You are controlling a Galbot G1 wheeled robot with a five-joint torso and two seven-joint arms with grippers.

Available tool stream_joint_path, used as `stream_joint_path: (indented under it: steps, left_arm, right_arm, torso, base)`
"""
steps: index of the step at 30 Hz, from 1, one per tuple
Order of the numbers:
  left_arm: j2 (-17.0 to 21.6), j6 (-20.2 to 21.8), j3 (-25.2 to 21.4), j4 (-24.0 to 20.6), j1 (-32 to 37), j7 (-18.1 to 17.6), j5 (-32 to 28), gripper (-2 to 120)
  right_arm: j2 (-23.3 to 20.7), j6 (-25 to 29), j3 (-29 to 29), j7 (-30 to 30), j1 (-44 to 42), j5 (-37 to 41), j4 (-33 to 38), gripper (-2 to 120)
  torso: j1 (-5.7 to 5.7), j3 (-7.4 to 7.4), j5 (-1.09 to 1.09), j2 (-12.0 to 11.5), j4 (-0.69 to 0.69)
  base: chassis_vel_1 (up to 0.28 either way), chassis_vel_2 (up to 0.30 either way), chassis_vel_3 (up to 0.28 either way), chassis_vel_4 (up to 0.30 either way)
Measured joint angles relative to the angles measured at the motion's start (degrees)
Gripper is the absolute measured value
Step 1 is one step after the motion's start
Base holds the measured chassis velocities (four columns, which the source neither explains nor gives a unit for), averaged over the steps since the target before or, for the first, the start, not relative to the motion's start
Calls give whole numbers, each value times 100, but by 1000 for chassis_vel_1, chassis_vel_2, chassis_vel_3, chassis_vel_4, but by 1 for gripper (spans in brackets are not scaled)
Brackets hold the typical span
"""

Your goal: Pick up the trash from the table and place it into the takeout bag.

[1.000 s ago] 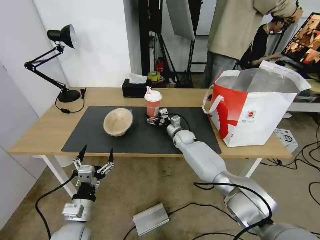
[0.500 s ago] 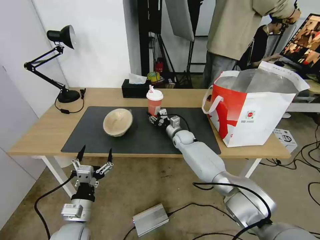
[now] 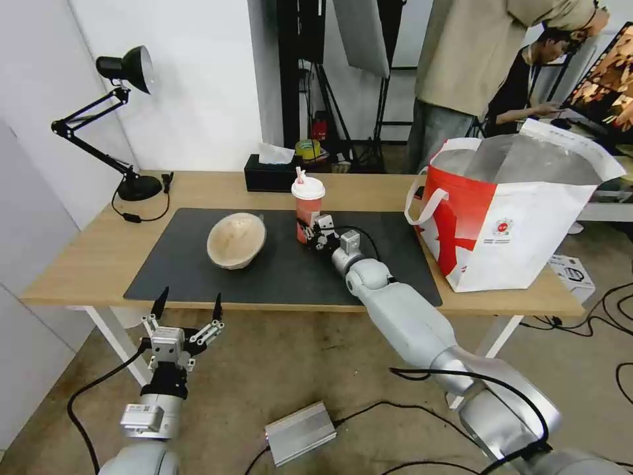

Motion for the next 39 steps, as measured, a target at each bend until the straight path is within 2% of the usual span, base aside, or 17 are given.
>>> stream_joint_path:
  steps: [4, 6, 7, 10, 16, 20, 26, 28, 30, 32, 35, 37, 39]
  left_arm:
    - [10, -52, 1, -7, 11, 1, 2, 100]
    - [36, -94, -3, -19, 34, 2, 8, 100]
    - [36, -94, -3, -19, 34, 2, 8, 100]
    - [68, -116, -5, -43, 58, 4, 30, 100]
    - [54, -121, 32, -125, 45, 6, 26, 100]
    - [47, -96, 98, -172, 5, 7, 60, 100]
    - [43, -98, 129, -186, 25, 10, 103, 100]
    - [44, -116, 126, -194, 38, 11, 104, 100]
    - [48, -119, 124, -194, 42, 11, 104, 100]
    - [71, -126, 116, -195, 51, 11, 104, 100]
    - [77, -127, 117, -199, 58, 11, 104, 100]
    - [76, -129, 133, -227, 84, 11, 104, 100]
    - [70, -131, 138, -239, 96, 11, 105, 100]
  right_arm:
    - [-276, -160, -117, 148, -18, 111, 469, 8]
    - [-617, -342, -276, 378, -35, 269, 1117, 8]
    - [-617, -342, -276, 378, -35, 269, 1117, 8]
    - [-960, -498, -373, 610, -32, 488, 1746, 8]
    - [-1368, -623, -513, 818, 39, 772, 2414, 8]
    - [-1800, -731, -604, 933, 142, 1091, 3063, 8]
    - [-2400, -752, -606, 965, 198, 1382, 3782, 8]
    - [-2808, -756, -580, 983, 191, 1587, 4303, 8]
    - [-2879, -760, -573, 991, 190, 1624, 4398, 8]
    - [-3173, -798, -474, 1040, 190, 1796, 4860, 8]
    - [-3376, -817, -390, 1075, 198, 1943, 5149, 8]
    - [-3741, -821, -221, 1092, 217, 2127, 5555, 8]
    - [-3905, -817, -134, 1096, 217, 2203, 5700, 8]
  torso:
    - [2, -1, -3, -1, -4]
    - [-2, -6, -4, 5, -2]
    - [-2, -6, -4, 5, -2]
    - [-5, -9, -6, 9, -2]
    - [-6, -10, -7, 9, -2]
    - [-6, -10, -7, 10, -2]
    - [-6, -10, -7, 10, -2]
    - [-6, -11, -7, 10, -2]
    - [-6, -10, -7, 10, -2]
    - [-6, -11, -8, 11, -2]
    - [-6, -11, -8, 11, -2]
    - [-7, -11, -7, 11, -1]
    - [-7, -11, -8, 11, -2]
  base:
    - [0, 0, 0, 0]
    - [0, 0, 0, 0]
    - [0, 0, 0, 0]
    - [0, 0, 0, 0]
    - [0, 0, 0, 0]
    - [0, 0, 0, 0]
    - [0, 0, 0, 0]
    - [0, 0, 0, 0]
    - [0, 0, 0, 0]
    - [0, 0, 0, 0]
    - [0, 0, 0, 0]
    - [0, 0, 0, 0]
    - [0, 0, 0, 0]
